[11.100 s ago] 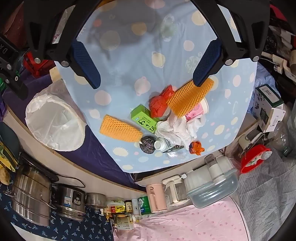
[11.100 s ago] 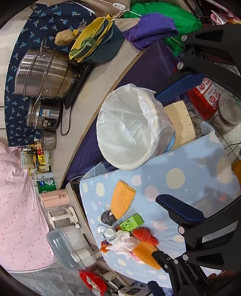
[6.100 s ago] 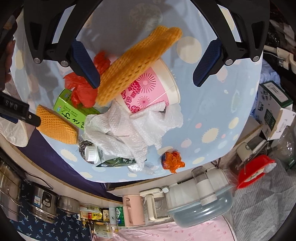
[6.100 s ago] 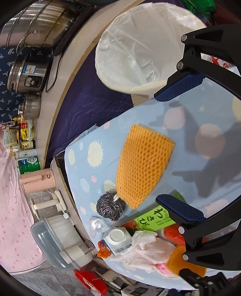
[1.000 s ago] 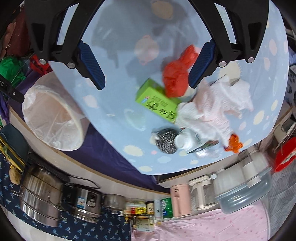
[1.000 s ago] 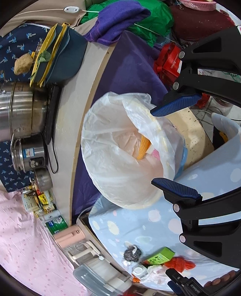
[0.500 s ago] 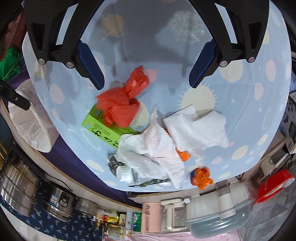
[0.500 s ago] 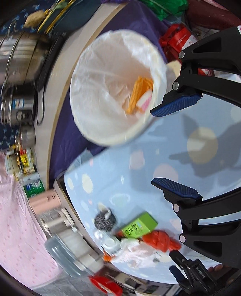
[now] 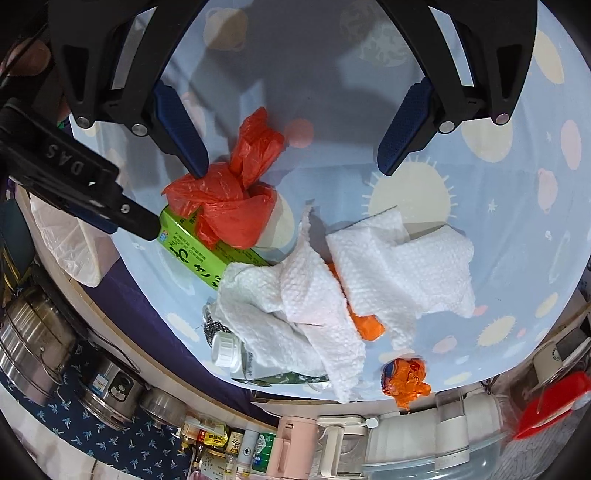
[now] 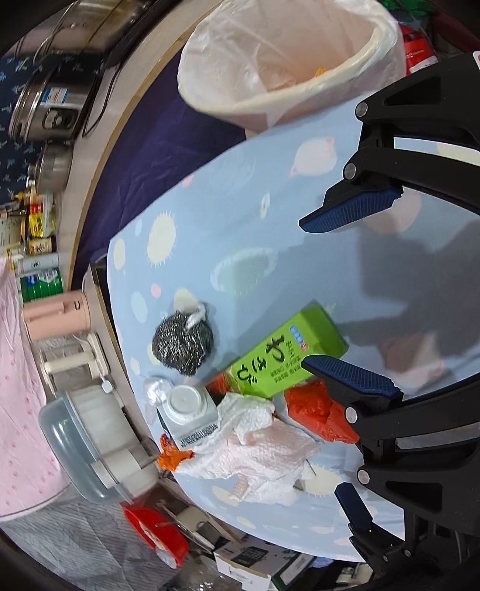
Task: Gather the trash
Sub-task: 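Grasp the red plastic bag with the left tool while the right tool grasps the green wasabi box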
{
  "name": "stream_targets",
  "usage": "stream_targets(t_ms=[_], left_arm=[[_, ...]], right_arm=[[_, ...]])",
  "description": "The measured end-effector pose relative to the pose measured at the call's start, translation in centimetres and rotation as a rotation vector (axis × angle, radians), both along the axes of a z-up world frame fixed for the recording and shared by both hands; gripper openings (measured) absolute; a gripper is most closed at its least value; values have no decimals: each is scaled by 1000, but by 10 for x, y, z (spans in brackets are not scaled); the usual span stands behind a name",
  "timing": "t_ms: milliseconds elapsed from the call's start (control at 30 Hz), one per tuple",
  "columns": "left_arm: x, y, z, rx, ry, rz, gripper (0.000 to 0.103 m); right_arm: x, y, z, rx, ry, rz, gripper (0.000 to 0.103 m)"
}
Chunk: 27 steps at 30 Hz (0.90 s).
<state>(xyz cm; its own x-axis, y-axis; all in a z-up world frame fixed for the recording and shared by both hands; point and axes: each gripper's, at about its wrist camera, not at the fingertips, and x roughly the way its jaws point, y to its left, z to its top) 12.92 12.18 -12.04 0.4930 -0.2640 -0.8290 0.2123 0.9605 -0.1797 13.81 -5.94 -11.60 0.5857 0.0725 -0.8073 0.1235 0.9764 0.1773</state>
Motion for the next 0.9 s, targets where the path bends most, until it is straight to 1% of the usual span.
stream_targets(t_ms=[167, 333, 367, 433, 467, 667, 900], left_arm=[[2, 10, 3, 0, 4, 16, 89], [5, 9, 6, -16, 10, 30, 90], [6, 9, 6, -15, 11, 36, 90], [8, 7, 5, -13, 17, 41, 91], [9, 7, 4, -11, 20, 42, 91], [15, -3, -1, 2, 38, 57, 91], [12, -24, 0, 8, 37, 30, 91]], right_arm=[[11, 10, -8, 19, 2, 34, 66], [25, 17, -14, 34, 2, 74, 66], [25, 16, -15, 38, 4, 79, 65], [28, 15, -18, 54, 10, 93, 56], [29, 14, -19, 59, 10, 96, 55], [23, 1, -16, 61, -20, 109, 54], [-4, -32, -9, 94, -30, 90, 54]])
